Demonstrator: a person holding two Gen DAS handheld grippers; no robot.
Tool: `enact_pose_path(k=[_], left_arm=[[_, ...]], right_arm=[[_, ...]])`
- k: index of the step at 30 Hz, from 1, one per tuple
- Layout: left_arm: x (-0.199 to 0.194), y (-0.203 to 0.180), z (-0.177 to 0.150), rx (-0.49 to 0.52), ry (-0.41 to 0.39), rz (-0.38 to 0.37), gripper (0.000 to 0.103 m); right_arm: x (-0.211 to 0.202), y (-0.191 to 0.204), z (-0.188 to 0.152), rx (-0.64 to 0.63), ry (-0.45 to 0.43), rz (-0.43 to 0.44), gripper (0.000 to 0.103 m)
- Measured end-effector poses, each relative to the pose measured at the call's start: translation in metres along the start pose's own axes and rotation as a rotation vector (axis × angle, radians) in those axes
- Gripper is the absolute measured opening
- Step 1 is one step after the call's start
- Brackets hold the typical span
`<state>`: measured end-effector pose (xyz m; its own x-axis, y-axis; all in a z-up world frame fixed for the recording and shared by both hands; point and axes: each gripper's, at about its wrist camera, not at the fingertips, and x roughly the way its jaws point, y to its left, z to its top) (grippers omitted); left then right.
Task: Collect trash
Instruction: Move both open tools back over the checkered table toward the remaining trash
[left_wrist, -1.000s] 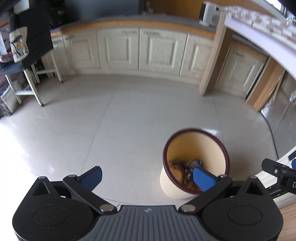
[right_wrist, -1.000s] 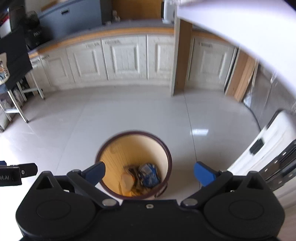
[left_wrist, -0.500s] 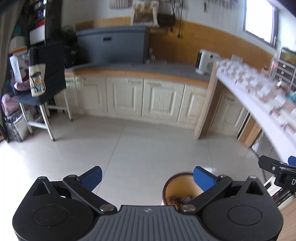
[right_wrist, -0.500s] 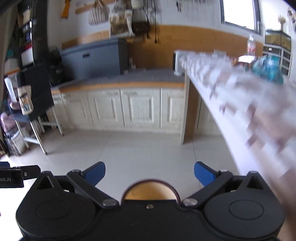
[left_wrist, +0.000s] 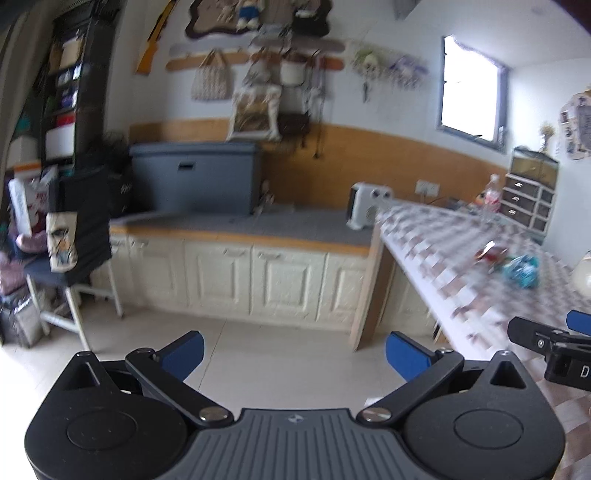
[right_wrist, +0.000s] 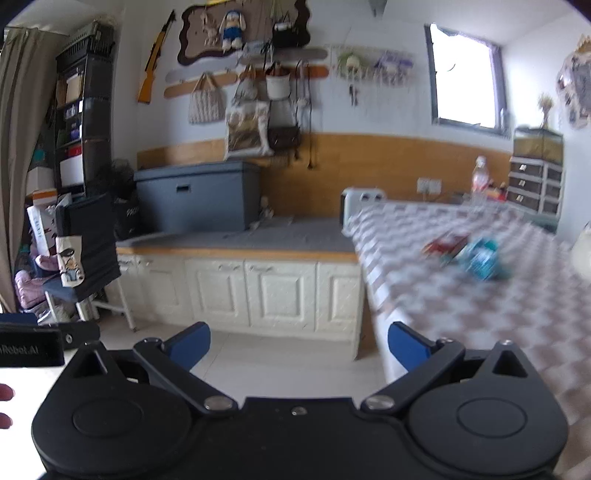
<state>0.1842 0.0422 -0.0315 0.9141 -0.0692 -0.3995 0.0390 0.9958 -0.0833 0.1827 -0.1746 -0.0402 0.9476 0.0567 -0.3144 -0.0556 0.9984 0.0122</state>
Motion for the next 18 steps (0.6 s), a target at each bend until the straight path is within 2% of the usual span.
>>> enact_pose_path(k=[4, 9, 18], left_arm=[[-0.008, -0.029, 0.013, 0.044, -0.039, -0.037, 0.103], [-0.003, -0.073, 0.032, 0.112, -0.086, -0.092, 0.103], [0.013, -0.157, 0.064, 0.178, -0.166, -0.229, 0.103]], right_arm=[[-0.019, -0.032, 0.016, 0.020, -0.030, 0.001, 0.103], [-0.034, -0.072, 0.032, 0.000, -0.083, -0.037, 0.103], [-0.019, -0.146, 0.066, -0.069, -0.138, -0.097, 0.103]])
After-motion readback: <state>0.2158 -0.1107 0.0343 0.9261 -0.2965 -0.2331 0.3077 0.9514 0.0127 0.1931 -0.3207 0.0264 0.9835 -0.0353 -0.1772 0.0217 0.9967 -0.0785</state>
